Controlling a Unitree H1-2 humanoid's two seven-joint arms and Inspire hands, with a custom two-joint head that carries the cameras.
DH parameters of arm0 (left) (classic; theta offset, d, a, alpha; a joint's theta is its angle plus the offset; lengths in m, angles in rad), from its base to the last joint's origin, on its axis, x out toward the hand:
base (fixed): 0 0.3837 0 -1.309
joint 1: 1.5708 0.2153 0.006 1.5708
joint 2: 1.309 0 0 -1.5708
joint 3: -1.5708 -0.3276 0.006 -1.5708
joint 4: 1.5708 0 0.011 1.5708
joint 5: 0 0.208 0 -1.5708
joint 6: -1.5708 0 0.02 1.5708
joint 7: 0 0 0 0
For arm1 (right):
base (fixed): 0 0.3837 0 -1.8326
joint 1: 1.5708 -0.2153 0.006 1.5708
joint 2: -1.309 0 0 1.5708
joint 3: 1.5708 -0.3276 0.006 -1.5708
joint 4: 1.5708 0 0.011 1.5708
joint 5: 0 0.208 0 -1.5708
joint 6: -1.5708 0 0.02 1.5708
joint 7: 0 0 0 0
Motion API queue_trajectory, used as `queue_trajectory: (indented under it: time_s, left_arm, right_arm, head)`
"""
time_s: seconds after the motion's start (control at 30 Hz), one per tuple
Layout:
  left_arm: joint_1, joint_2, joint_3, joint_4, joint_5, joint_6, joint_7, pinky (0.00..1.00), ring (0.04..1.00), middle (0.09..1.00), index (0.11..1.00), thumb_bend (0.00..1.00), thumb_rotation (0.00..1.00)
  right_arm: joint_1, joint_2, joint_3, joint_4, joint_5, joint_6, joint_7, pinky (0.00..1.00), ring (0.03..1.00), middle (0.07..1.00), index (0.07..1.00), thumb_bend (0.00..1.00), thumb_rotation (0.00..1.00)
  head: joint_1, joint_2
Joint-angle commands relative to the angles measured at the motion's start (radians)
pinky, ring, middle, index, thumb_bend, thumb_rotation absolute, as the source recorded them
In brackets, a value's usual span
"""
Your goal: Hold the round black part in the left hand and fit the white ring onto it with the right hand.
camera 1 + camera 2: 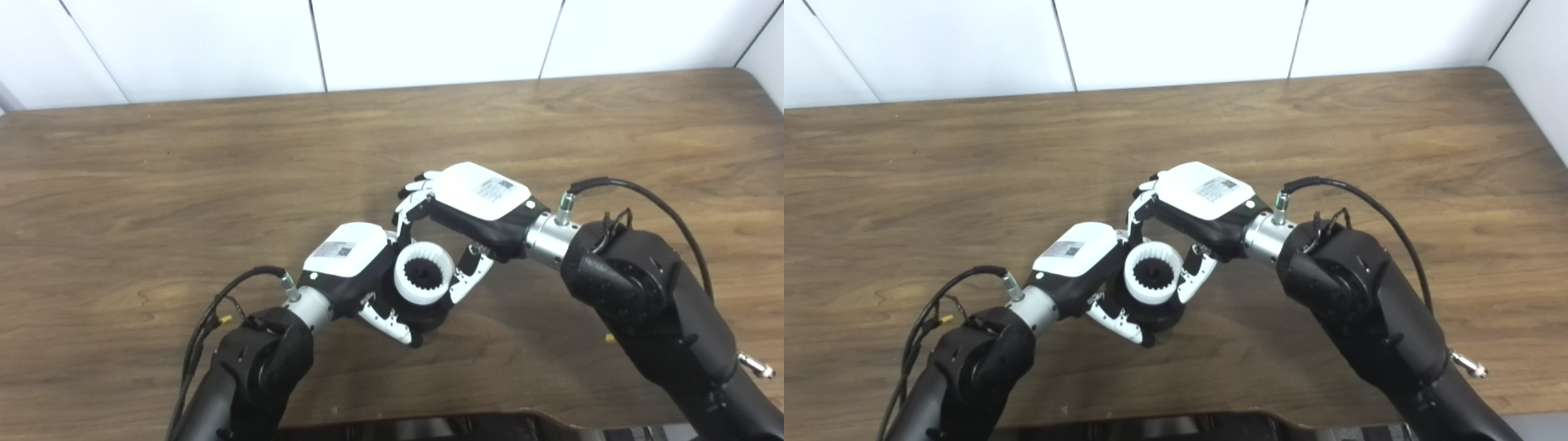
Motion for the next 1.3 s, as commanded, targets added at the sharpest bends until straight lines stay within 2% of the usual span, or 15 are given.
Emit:
queue_trajectory:
  time_s: [0.0,0.23,0.4,0.5,0.9,1.27]
  left_arm:
    - [0.011,0.01,0.005,0.024,0.016,0.061,-0.069,0.83,0.852,0.798,0.733,0.95,0.23]
    - [0.008,0.003,0.02,0.021,0.022,0.071,-0.079,0.82,0.849,0.821,0.79,0.99,0.26]
    - [0.009,0.002,0.029,0.025,0.022,0.07,-0.067,0.73,0.806,0.804,0.784,1.0,0.27]
    - [0.011,0.006,0.033,0.033,0.026,0.063,-0.057,0.71,0.8,0.8,0.774,1.0,0.28]
    - [0.01,0.017,0.035,0.035,0.029,0.06,-0.07,0.74,0.811,0.803,0.769,1.0,0.28]
    - [-0.006,0.036,0.021,0.026,0.043,0.067,-0.13,0.79,0.839,0.825,0.805,1.0,0.36]
  right_arm:
    - [-0.019,-0.004,-0.001,-0.014,-0.006,-0.021,0.001,0.93,0.881,0.76,0.48,0.53,0.14]
    - [-0.017,-0.003,-0.006,-0.019,-0.006,-0.019,0.011,0.94,0.884,0.763,0.48,0.53,0.14]
    - [-0.017,-0.007,-0.009,-0.015,-0.001,-0.022,0.01,0.93,0.885,0.765,0.481,0.53,0.14]
    - [-0.014,-0.008,-0.011,-0.011,0.002,-0.024,0.008,0.93,0.887,0.764,0.481,0.53,0.14]
    - [0.002,-0.011,-0.01,0.041,-0.006,-0.027,-0.007,0.94,0.891,0.768,0.481,0.53,0.14]
    - [0.025,-0.021,-0.017,0.128,0.016,-0.054,-0.073,0.95,0.887,0.762,0.488,0.53,0.14]
  head:
    - [-0.001,0.0]
    - [0.001,0.002]
    - [0.005,0.005]
    - [0.005,0.005]
    - [0.0,0.008]
    - [-0.002,0.008]
